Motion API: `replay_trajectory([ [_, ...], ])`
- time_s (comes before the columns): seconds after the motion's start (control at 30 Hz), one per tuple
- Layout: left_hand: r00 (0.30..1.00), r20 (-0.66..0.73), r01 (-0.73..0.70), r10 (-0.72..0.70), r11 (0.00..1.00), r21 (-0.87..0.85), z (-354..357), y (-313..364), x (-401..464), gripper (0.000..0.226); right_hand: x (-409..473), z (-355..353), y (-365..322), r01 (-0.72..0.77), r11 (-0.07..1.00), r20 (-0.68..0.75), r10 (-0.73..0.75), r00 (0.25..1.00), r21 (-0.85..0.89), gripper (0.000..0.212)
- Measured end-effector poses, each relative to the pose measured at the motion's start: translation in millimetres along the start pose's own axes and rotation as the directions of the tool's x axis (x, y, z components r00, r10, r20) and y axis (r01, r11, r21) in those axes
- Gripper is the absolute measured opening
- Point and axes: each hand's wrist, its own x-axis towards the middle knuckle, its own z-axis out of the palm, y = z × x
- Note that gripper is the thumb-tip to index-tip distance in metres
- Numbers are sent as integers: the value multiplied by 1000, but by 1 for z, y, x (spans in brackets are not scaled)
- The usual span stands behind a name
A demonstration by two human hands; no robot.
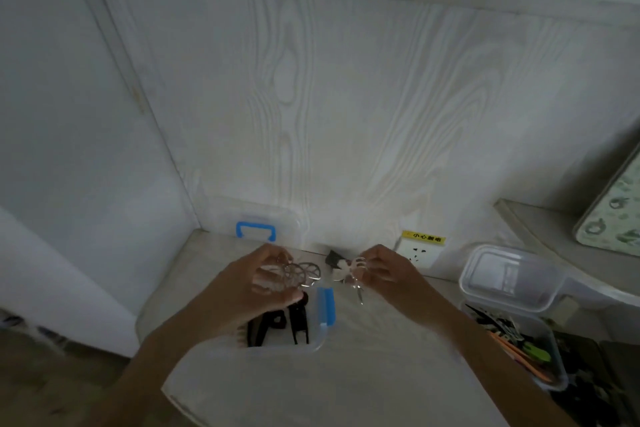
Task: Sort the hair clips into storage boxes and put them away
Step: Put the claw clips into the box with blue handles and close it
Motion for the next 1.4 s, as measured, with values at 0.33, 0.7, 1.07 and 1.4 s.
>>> replay_trajectory([
  [0.33,989,42,-141,142,824,549,-22,-109,0,55,61,116,9,197,560,240,4,971,-805,35],
  [0.7,983,109,-182,146,727,662,-19,-116,17,47,79,132,32,316,441,451,245,858,-840,25],
  [1.07,973,-195,41,126,735,677,-21,-84,32,43,92,137,35,68,606,219,179,959,-792,33],
  [1.4,989,-135,83,61,527,846,27,-87,47,53,48,75,16,102,749,217,57,974,-655,16],
])
